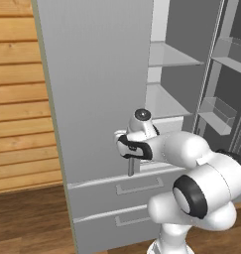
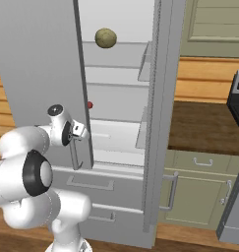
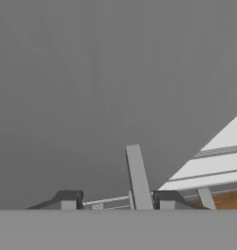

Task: Take the strawberry from the fridge and place it on top of the pancake, located on the dining counter.

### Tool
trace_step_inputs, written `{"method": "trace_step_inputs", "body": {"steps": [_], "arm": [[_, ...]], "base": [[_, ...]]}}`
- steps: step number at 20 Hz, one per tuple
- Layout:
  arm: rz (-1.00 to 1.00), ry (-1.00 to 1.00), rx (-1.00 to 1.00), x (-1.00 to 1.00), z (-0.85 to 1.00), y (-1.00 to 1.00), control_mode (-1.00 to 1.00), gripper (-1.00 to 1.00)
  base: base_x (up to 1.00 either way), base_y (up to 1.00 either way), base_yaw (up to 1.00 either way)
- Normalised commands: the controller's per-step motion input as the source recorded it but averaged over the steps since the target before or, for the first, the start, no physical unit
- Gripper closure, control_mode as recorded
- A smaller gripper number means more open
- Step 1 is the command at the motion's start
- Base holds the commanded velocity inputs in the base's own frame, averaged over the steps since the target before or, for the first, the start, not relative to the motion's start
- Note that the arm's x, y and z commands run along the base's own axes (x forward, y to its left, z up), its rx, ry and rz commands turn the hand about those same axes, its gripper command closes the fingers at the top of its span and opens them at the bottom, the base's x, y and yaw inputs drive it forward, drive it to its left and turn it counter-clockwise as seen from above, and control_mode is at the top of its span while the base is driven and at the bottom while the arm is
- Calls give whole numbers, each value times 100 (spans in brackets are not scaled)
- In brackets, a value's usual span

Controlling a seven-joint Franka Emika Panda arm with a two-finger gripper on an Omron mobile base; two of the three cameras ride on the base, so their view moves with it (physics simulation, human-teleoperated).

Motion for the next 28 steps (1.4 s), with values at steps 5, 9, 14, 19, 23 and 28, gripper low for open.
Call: {"method": "trace_step_inputs", "body": {"steps": [5,9,14,19,23,28], "arm": [[-2,9,0,-12,-11,14,-100,100],[-4,14,-4,-29,-17,32,-100,100],[-9,2,-6,-50,-18,48,-100,100],[-10,-1,-5,-64,-14,45,-100,100],[-12,0,-4,-66,-11,40,-100,100],[-11,0,-11,-57,-1,49,-100,-100]], "base": [[0,0,0],[0,0,0],[0,0,0],[0,0,0],[0,0,0],[0,0,0]]}}
